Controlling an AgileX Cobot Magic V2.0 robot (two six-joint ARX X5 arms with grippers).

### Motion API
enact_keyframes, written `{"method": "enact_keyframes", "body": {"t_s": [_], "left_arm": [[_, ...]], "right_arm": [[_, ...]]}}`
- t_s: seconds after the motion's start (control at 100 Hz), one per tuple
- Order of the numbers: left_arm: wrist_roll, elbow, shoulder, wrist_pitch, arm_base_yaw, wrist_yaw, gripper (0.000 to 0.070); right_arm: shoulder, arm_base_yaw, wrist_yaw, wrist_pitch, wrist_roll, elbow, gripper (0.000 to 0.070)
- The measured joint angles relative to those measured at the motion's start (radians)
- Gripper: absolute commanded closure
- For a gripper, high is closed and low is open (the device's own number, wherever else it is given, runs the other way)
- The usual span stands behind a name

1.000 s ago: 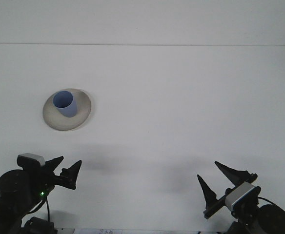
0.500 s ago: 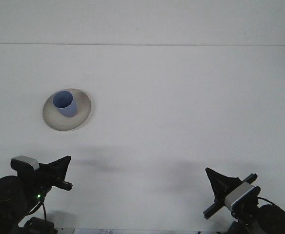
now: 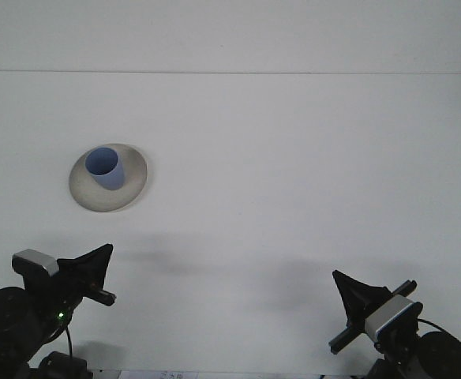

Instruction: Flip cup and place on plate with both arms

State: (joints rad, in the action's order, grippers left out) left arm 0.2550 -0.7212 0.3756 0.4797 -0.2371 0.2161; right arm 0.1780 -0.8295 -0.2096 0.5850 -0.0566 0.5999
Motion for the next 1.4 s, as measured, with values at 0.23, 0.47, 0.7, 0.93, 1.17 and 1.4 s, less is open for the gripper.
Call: {"method": "enact_keyframes", "body": {"t_s": [0.23,0.47,0.7,0.93,1.17,1.4], "left_arm": [[-0.184,0.156,-0.09,-0.2,0.091,-0.035,0.0684],[-0.277,0.543,-0.266,-0.476,0.182,-0.237,0.0684],[-0.291,0.688,-0.353,-0.501,0.198,-0.271,0.0684],[-0.283,0.688,-0.371,-0.49,0.198,-0.273,0.0684],[-0.27,0.688,-0.371,-0.495,0.198,-0.274,0.0684],[-0.268,0.688,-0.371,-0.495,0.198,-0.274,0.0684]], "right_arm": [[0.0,0.0,0.0,0.0,0.0,0.0,0.0694],[0.0,0.0,0.0,0.0,0.0,0.0,0.0693],[0.0,0.0,0.0,-0.001,0.0,0.0,0.0693],[0.0,0.0,0.0,-0.001,0.0,0.0,0.0694],[0.0,0.0,0.0,-0.001,0.0,0.0,0.0693],[0.0,0.0,0.0,-0.001,0.0,0.0,0.0693]]}}
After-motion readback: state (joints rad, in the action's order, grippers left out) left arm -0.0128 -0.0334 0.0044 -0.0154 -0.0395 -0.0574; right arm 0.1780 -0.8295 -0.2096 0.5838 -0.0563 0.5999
